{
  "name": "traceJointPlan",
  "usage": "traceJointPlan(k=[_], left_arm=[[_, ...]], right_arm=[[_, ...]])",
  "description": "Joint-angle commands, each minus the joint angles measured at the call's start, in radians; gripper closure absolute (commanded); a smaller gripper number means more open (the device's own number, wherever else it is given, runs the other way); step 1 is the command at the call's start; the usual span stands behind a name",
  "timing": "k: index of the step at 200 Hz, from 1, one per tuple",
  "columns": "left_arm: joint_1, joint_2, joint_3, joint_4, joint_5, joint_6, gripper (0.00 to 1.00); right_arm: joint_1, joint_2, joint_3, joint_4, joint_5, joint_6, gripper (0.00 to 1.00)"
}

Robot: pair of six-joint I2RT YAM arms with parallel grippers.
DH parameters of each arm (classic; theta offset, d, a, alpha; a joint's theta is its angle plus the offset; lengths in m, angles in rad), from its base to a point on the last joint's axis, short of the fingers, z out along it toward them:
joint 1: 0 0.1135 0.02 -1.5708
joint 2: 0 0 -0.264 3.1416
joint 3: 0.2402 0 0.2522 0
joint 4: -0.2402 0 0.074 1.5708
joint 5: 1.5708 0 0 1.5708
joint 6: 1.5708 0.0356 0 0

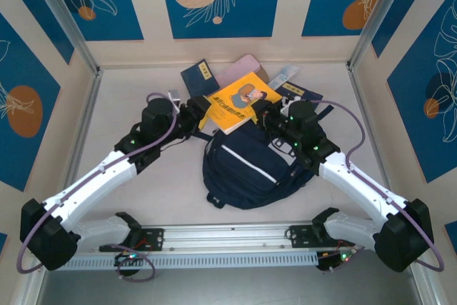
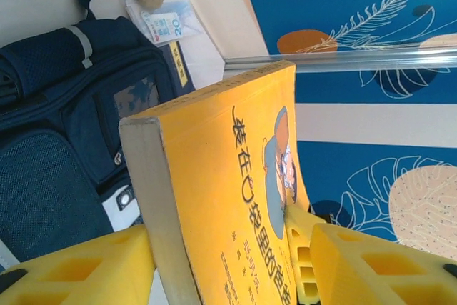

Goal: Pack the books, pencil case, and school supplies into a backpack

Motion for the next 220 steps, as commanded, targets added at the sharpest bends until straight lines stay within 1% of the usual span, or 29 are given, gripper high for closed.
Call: traceJointPlan(k=[1, 36, 59, 80, 91, 118, 121, 123, 129, 139, 150, 156, 169, 177, 191, 206, 220], left_arm=[[-0.001, 0.024, 0.005, 0.061, 0.038, -0.026, 0.39], [-0.019, 0.029, -0.007, 0.064, 0.032, -0.039, 0.38], [-0.033, 0.043, -0.016, 0.079, 0.034, -0.064, 0.41], [-0.033, 0.048, -0.012, 0.084, 0.032, -0.072, 0.49], [-0.033, 0.046, -0.011, 0.086, 0.029, -0.068, 0.57], [-0.025, 0.013, -0.019, 0.084, 0.004, -0.028, 0.97], [-0.021, 0.007, -0.020, 0.079, 0.000, -0.018, 1.00], [-0.020, 0.002, -0.020, 0.076, -0.002, -0.014, 1.00], [-0.012, -0.011, -0.019, 0.057, -0.007, 0.002, 1.00], [0.005, -0.034, -0.007, -0.001, -0.011, 0.041, 1.00], [0.029, -0.061, 0.033, -0.128, -0.026, 0.107, 1.00], [0.039, -0.078, 0.060, -0.207, -0.044, 0.153, 1.00], [0.053, -0.112, 0.112, -0.353, -0.096, 0.246, 1.00], [0.060, -0.130, 0.134, -0.433, -0.121, 0.282, 1.00], [0.073, -0.160, 0.161, -0.537, -0.146, 0.329, 1.00], [0.082, -0.189, 0.173, -0.613, -0.159, 0.369, 1.00], [0.089, -0.204, 0.187, -0.674, -0.169, 0.415, 1.00]], right_arm=[[0.008, -0.021, 0.004, 0.090, 0.025, 0.017, 1.00], [0.012, -0.018, 0.007, 0.111, 0.031, 0.032, 1.00], [0.019, -0.012, 0.010, 0.117, 0.028, 0.030, 1.00], [0.032, -0.002, 0.006, 0.116, 0.020, 0.021, 1.00], [0.041, 0.000, -0.001, 0.115, 0.026, 0.022, 1.00], [0.042, -0.012, -0.005, 0.077, 0.015, -0.011, 1.00], [0.041, -0.017, -0.004, 0.066, 0.010, -0.018, 1.00], [0.039, -0.019, -0.005, 0.057, 0.009, -0.023, 1.00], [0.034, -0.028, -0.004, 0.022, -0.002, -0.042, 0.95], [0.023, -0.051, 0.003, -0.066, -0.020, -0.091, 0.77], [0.012, -0.081, 0.035, -0.245, -0.017, -0.182, 0.58], [0.012, -0.094, 0.063, -0.360, 0.003, -0.243, 0.51], [0.019, -0.088, 0.144, -0.619, 0.046, -0.402, 0.45], [0.018, -0.072, 0.180, -0.709, 0.039, -0.500, 0.43], [0.016, -0.056, 0.196, -0.779, -0.006, -0.626, 0.39], [0.003, -0.011, 0.210, -0.843, -0.105, -0.763, 0.36], [0.029, 0.052, 0.246, -0.916, -0.137, -0.903, 0.34]])
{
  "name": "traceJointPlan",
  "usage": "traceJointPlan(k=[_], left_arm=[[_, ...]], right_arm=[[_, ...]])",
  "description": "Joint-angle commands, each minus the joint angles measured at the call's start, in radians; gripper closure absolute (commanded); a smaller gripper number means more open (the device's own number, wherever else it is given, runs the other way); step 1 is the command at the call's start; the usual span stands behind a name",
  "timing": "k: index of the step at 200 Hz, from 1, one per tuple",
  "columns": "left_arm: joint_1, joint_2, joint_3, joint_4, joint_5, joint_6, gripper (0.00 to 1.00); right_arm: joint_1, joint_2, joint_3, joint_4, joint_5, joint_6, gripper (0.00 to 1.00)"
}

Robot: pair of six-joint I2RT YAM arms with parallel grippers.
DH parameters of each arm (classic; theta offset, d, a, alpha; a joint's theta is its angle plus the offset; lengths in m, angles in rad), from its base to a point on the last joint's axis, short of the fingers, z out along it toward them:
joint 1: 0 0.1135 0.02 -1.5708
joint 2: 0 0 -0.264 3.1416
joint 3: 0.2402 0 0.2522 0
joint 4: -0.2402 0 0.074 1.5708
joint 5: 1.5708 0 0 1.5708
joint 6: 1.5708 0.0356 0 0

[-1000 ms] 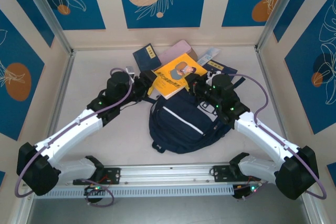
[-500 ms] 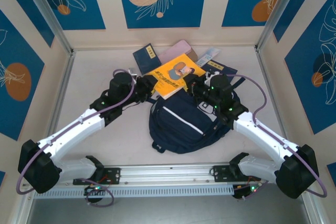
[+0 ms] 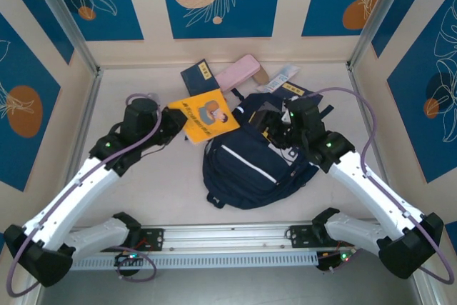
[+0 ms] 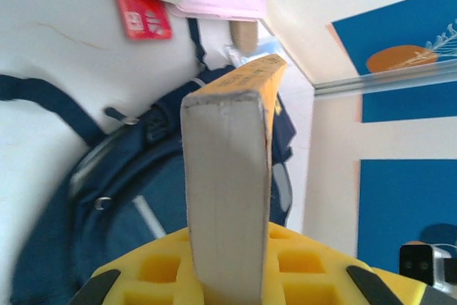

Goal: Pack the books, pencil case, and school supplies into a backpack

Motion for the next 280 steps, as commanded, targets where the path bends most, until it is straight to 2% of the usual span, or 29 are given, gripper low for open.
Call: traceJointPlan(k=[1, 40, 47, 63, 83, 109, 127, 166, 200, 213, 225, 233, 266, 270, 280], left_arm=[[0.014, -0.050, 0.069, -0.162, -0.050, 0.139, 1.00], [0.029, -0.071, 0.105, -0.275, -0.065, 0.209, 1.00], [0.033, -0.076, 0.110, -0.283, -0.068, 0.214, 1.00], [0.043, -0.082, 0.113, -0.290, -0.061, 0.219, 1.00], [0.054, -0.081, 0.118, -0.298, -0.044, 0.220, 1.00], [0.071, -0.081, 0.110, -0.298, -0.011, 0.216, 1.00], [0.085, -0.084, 0.102, -0.301, 0.003, 0.214, 1.00], [0.114, -0.093, 0.077, -0.290, 0.039, 0.195, 1.00], [0.127, -0.098, 0.071, -0.287, 0.051, 0.195, 1.00], [0.129, -0.098, 0.071, -0.286, 0.053, 0.197, 1.00], [0.131, -0.099, 0.070, -0.284, 0.055, 0.202, 1.00], [0.132, -0.099, 0.071, -0.284, 0.055, 0.203, 1.00], [0.136, -0.103, 0.089, -0.292, 0.055, 0.237, 1.00], [0.135, -0.102, 0.093, -0.295, 0.054, 0.243, 1.00], [0.138, -0.100, 0.106, -0.300, 0.052, 0.262, 1.00]], right_arm=[[0.021, 0.097, 0.045, -0.262, -0.094, -0.350, 0.34], [0.199, 0.279, 0.147, -0.372, 0.022, -0.764, 0.36], [0.230, 0.306, 0.147, -0.371, 0.029, -0.860, 0.33], [0.281, 0.368, 0.151, -0.370, 0.137, -1.019, 0.27], [0.297, 0.430, 0.152, -0.356, 0.191, -1.128, 0.21], [0.299, 0.486, 0.156, -0.347, 0.249, -1.166, 0.15], [0.297, 0.506, 0.139, -0.337, 0.281, -1.162, 0.06], [0.299, 0.538, 0.093, -0.305, 0.330, -1.146, 0.06], [0.304, 0.577, 0.069, -0.284, 0.298, -1.122, 0.11], [0.309, 0.594, 0.066, -0.276, 0.285, -1.109, 0.16], [0.309, 0.606, 0.064, -0.274, 0.286, -1.100, 0.26], [0.309, 0.610, 0.067, -0.275, 0.305, -1.092, 0.37], [0.299, 0.541, 0.087, -0.291, 0.333, -1.079, 0.95], [0.297, 0.525, 0.091, -0.291, 0.333, -1.078, 1.00], [0.287, 0.479, 0.100, -0.297, 0.315, -1.074, 1.00]])
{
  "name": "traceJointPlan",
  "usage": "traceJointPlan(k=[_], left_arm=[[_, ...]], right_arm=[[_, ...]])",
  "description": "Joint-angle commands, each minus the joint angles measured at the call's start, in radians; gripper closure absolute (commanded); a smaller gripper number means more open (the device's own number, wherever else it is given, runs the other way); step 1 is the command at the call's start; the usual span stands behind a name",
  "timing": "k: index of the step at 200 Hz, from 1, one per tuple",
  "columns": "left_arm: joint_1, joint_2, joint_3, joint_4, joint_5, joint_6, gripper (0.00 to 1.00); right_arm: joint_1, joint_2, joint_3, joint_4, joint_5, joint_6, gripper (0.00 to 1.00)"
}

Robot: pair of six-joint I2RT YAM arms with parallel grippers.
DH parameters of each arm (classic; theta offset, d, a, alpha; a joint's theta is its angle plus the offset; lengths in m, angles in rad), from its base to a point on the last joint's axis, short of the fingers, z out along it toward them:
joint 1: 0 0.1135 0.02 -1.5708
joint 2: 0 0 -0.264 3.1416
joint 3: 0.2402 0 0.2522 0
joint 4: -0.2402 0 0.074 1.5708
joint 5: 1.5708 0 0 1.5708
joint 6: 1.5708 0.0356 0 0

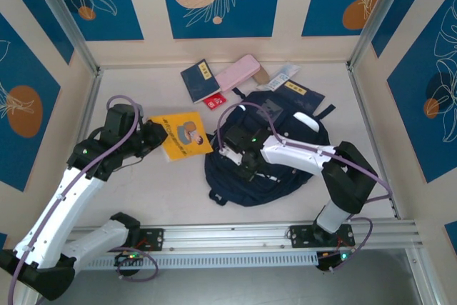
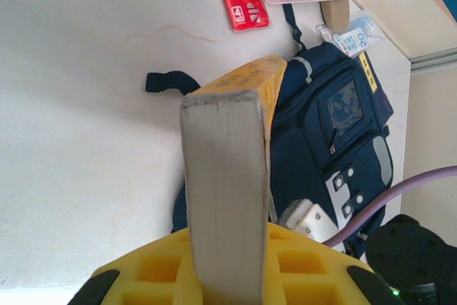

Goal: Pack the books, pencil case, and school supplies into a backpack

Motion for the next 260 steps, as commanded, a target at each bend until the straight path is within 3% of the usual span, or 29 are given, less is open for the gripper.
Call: traceJointPlan(k=[1, 19, 102, 179, 260], left_arm=[[0.015, -0.026, 0.048, 0.035, 0.019, 0.051, 1.00], [0.016, -0.019, 0.074, 0.028, 0.025, 0.085, 1.00], [0.016, 0.012, 0.148, 0.066, 0.140, 0.167, 1.00], [0.013, 0.072, 0.004, 0.321, 0.401, -0.004, 1.00], [-0.039, 0.237, -0.014, 0.488, 0.427, -0.024, 1.00]], right_arm=[[-0.026, -0.098, 0.021, -0.018, 0.032, 0.014, 1.00], [-0.066, -0.187, 0.043, -0.024, -0.049, 0.024, 1.00], [-0.433, -0.367, 0.148, -0.005, -0.741, 0.178, 1.00], [-0.573, -0.384, 0.176, 0.188, -0.991, 0.515, 1.00], [-0.578, -0.352, 0.258, 0.229, -1.090, 0.610, 1.00]])
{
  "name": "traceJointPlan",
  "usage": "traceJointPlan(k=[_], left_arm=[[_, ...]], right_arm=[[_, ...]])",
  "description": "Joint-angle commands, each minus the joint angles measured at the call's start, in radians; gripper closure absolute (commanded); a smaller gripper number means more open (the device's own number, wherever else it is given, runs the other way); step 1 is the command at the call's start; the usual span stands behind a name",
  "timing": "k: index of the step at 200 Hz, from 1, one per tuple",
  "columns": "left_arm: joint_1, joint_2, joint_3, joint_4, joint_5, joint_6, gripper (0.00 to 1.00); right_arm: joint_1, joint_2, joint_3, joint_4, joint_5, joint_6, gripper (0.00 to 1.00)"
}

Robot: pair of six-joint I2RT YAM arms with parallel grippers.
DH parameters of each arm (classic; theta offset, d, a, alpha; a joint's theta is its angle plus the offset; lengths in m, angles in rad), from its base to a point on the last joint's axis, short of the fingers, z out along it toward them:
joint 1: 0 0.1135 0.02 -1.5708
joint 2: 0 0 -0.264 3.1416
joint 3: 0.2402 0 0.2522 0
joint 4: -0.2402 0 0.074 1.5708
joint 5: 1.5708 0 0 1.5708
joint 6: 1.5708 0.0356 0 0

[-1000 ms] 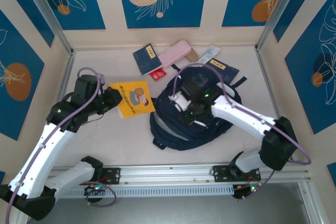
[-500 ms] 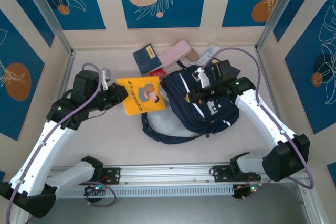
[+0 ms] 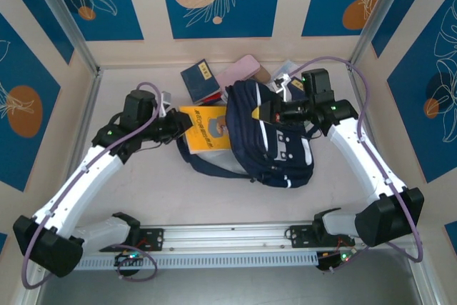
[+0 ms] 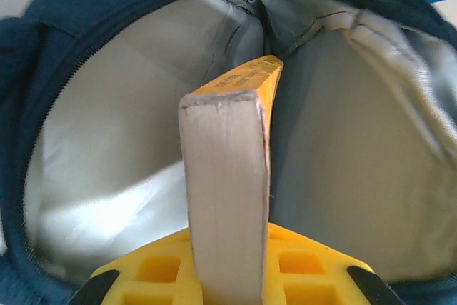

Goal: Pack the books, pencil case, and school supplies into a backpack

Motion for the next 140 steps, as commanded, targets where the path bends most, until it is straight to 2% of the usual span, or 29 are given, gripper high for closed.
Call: traceJointPlan(k=[1, 37, 69, 92, 122, 140], left_arm=[[-0.029, 0.039, 0.018, 0.157, 0.059, -0.021, 1.00], [-0.088, 0.163, 0.056, 0.248, 0.085, -0.036, 1.00], [-0.148, 0.262, 0.086, 0.297, 0.081, -0.050, 1.00], [-0.180, 0.314, 0.051, 0.370, 0.051, -0.104, 1.00], [-0.216, 0.390, 0.040, 0.457, 0.039, -0.168, 1.00], [-0.248, 0.441, 0.071, 0.460, 0.035, -0.172, 1.00]], right_arm=[[0.008, -0.013, 0.075, 0.086, -0.139, 0.034, 1.00], [0.049, 0.001, 0.122, 0.051, -0.121, 0.027, 1.00], [0.097, 0.003, 0.130, 0.101, -0.080, 0.090, 1.00], [0.149, -0.007, 0.110, 0.176, -0.025, 0.169, 1.00], [0.187, -0.038, 0.012, 0.409, 0.007, 0.355, 1.00], [0.201, -0.040, -0.023, 0.484, 0.021, 0.414, 1.00]])
